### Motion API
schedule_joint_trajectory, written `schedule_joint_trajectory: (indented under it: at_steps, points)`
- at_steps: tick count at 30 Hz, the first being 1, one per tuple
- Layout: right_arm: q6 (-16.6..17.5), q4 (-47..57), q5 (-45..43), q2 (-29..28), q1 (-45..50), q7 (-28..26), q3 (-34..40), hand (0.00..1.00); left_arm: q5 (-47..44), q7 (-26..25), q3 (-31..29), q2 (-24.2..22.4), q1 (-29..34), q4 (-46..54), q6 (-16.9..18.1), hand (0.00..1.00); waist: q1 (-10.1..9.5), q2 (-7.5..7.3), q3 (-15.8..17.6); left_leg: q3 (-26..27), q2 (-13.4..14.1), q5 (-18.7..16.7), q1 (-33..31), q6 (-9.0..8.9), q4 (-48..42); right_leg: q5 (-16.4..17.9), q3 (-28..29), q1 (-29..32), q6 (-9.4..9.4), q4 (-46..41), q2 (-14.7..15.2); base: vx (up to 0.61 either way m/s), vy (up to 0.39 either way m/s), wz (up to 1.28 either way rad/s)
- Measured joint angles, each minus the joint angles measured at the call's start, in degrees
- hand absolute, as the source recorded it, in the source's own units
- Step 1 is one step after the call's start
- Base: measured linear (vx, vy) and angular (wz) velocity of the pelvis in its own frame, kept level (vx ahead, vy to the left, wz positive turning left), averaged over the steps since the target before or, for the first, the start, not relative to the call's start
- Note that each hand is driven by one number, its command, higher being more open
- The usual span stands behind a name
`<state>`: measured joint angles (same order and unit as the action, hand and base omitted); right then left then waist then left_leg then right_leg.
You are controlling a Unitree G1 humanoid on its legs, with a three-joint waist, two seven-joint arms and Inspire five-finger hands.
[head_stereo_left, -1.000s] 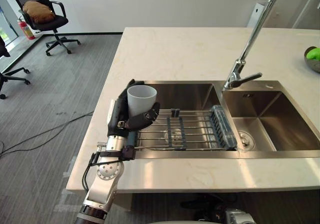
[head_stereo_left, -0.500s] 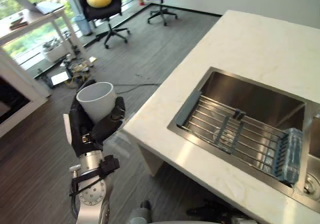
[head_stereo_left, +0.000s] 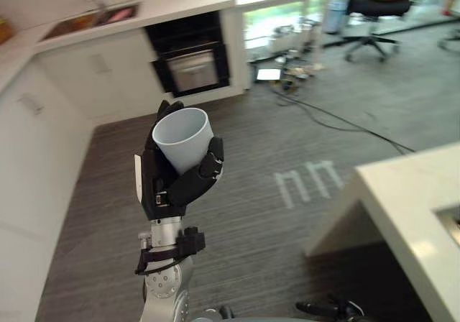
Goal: Walk over to the sink, pick up the cup, carry it to the dishwasher, place the cup inside the dishwasher, then close the dishwasher door
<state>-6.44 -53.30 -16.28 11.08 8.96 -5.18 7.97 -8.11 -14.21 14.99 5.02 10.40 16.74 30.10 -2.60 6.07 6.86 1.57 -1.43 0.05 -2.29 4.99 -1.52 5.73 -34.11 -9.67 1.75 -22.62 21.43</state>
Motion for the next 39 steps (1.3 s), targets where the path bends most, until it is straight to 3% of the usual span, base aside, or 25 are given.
schedule_joint_trajectory:
  at_steps: [1,2,5,8,10,11,12,15,16,17,21,24,27,31,35,39]
  points:
    - [-0.1,0.1,-0.6,-1.2,-0.9,0.5,-0.8,1.0,-0.7,-1.1,0.0,1.1,-0.7,-2.4,0.4,0.0,-0.67,-0.46,-0.1,-4.6,-0.6,1.7,0.2,-0.29,1.4,4.0,6.3,1.5,1.47,2.7,-5.7,0.14,-0.041,2.61]
    - [0.0,0.7,-2.0,-2.2,-1.9,0.9,-2.9,1.0,-1.5,-2.3,0.1,2.1,-0.7,-4.8,0.4,0.0,-1.31,-0.98,-0.3,-7.2,-1.1,2.4,0.6,-0.05,1.6,5.8,10.6,2.7,3.41,7.3,-9.8,0.17,-0.042,1.89]
    - [-0.4,1.1,-2.7,-3.6,-6.1,0.2,-6.9,1.0,-1.4,-4.6,0.6,2.8,-0.6,-10.5,-0.3,0.0,-1.49,-1.02,-0.3,-11.0,-1.2,2.2,1.8,-1.49,1.6,5.7,19.8,7.6,3.63,14.3,-14.8,0.2,-0.027,1.06]
    - [-1.1,1.3,-2.5,-4.6,-7.8,-0.7,-7.5,1.0,0.6,-6.4,2.5,2.9,-0.5,-12.3,-1.0,0.0,-1.46,-1.16,-0.4,-13.8,-1.1,0.9,3.0,-3.56,1.3,3.2,27.0,11.3,2.79,16.7,-15.8,0.17,-0.068,0.75]
    - [-2.1,1.2,-2.6,-4.7,-7.4,-1.0,-9.3,1.0,1.5,-6.7,3.1,3.2,-0.6,-11.8,-1.0,0.0,-1.23,-2.63,-0.3,-15.9,-2.4,-0.6,3.3,-5.7,-0.3,-1.7,30.9,11.2,2.51,17.4,-15.6,0.14,-0.132,1.14]
    - [-2.8,0.9,-2.7,-5.1,-6.4,-1.0,-10.7,1.0,2.0,-6.0,3.4,3.6,-0.8,-11.0,-1.0,0.0,-0.6,-4.04,-0.3,-15.7,-2.9,-4.3,3.2,-4.49,-3.0,-3.5,29.1,8.4,3.29,17.6,-14.4,0.12,-0.176,1.22]
    - [-3.8,0.5,-2.6,-4.6,-6.1,-1.0,-11.4,1.0,2.4,-5.8,3.2,2.7,-0.1,-10.0,-1.0,0.0,-1.96,-3.54,-0.5,-14.9,-1.6,-6.1,1.4,-6.16,-6.7,-3.4,27.8,7.5,2.84,18.1,-15.8,0.1,-0.174,1.07]
    - [-4.8,0.5,-2.0,-4.3,-6.3,-1.6,-13.3,1.0,2.4,-5.9,2.1,2.8,0.1,-6.7,-1.2,0.0,-3.14,-3.49,-0.6,-14.5,0.6,-7.6,-0.3,-6.13,-8.4,-3.0,25.3,6.7,1.65,19.1,-18.1,0.04,-0.166,0.38]
    - [-5.3,0.7,-1.4,-3.9,-6.5,-2.1,-14.0,1.0,2.3,-5.9,1.2,2.7,0.4,-5.6,-1.3,0.0,-3.39,-3.49,-0.6,-15.0,1.1,-7.5,-0.4,-6.25,-8.0,-3.0,24.9,6.7,1.59,19.2,-18.5,0.04,-0.14,0.24]
    - [-7.9,0.9,0.1,-4.4,-6.3,-2.2,-19.5,1.0,0.1,-5.5,-1.5,2.5,2.2,-1.5,-2.8,0.0,-1.19,-4.31,-4.4,-11.7,1.7,0.8,3.3,-6.27,5.1,-3.4,26.2,5.7,1.73,20.9,-17.3,0.01,-0.031,0.06]
    - [-8.0,0.9,0.1,-4.3,-6.0,-2.2,-19.1,1.0,0.1,-5.5,-1.6,2.2,2.2,-1.5,-2.8,0.0,-1.14,-4.11,-4.3,-10.3,1.8,0.8,3.8,-6.28,4.9,-3.5,27.2,6.0,1.61,20.9,-17.4,0.0,0.001,-0.13]
    - [-7.3,2.0,0.0,-4.4,-5.5,-2.8,-15.8,1.0,-2.1,-4.5,-3.5,0.8,1.5,-1.5,-2.8,0.0,-0.1,-2.98,-3.6,-6.8,2.1,-0.8,2.6,-6.24,3.2,-4.4,31.3,7.5,1.38,21.4,-17.7,-0.05,0.011,-0.62]
    - [-6.5,3.8,-0.3,-4.8,-4.7,-4.4,-12.4,1.0,-5.6,0.6,-3.9,0.5,-0.1,-1.6,-2.8,0.0,2.48,-2.79,-3.5,-4.3,2.7,-1.7,3.0,-5.66,3.2,-4.7,32.9,7.5,1.23,22.0,-18.1,-0.03,-0.005,-0.38]
    - [-4.5,5.5,-0.4,-4.3,-1.1,-7.2,-4.9,1.0,-9.3,9.6,-4.4,-0.8,-1.4,-1.6,-2.7,0.0,4.28,-2.75,-3.6,-1.1,3.3,-3.9,4.5,-5.63,1.5,-4.7,34.0,5.8,1.23,22.9,-18.3,0.05,0.005,-0.25]
    - [-3.3,5.3,-2.3,-4.1,0.5,-7.8,-0.6,1.0,-11.7,15.8,-5.6,0.3,-2.7,-4.1,-2.2,0.0,5.54,-2.63,-4.5,-0.6,2.5,-0.1,4.9,-6.69,3.0,-4.0,32.1,5.3,1.47,22.0,-17.5,0.05,0.007,0.22]
    - [-3.4,3.1,-2.2,-3.8,0.5,-8.2,-0.5,1.0,-12.7,16.9,-5.9,3.3,-1.3,-4.3,-2.1,0.0,3.73,-2.76,-4.5,-1.0,2.6,0.7,7.2,-6.61,3.8,-2.2,29.0,2.9,0.94,20.1,-17.5,0.0,-0.032,0.48]
